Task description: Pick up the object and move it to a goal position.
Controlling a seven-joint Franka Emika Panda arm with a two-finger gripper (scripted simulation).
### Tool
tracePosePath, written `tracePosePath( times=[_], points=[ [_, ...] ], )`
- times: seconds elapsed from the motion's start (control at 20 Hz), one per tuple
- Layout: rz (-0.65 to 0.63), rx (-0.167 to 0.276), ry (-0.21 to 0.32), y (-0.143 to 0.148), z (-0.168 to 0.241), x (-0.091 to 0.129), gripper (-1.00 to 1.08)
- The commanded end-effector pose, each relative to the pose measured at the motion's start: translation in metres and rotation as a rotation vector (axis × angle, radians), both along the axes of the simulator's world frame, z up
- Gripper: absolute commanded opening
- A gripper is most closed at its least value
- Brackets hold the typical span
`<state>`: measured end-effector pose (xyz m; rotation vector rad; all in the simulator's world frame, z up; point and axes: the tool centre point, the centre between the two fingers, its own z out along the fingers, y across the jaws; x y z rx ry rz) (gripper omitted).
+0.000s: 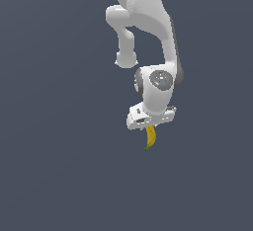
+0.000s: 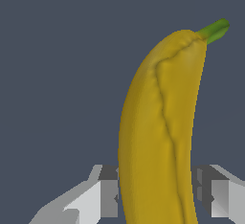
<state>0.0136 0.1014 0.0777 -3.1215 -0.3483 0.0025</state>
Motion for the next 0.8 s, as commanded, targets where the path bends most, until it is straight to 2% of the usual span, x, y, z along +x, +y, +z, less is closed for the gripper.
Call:
tracePosePath(
  times=[0.0,0.75],
  points=[
    [0.0,0.0,-0.002,0.012,0.014,0.014,-1.0],
    [-0.002,0.0,-0.002,0.065,0.071,0.079,-1.0]
  ],
)
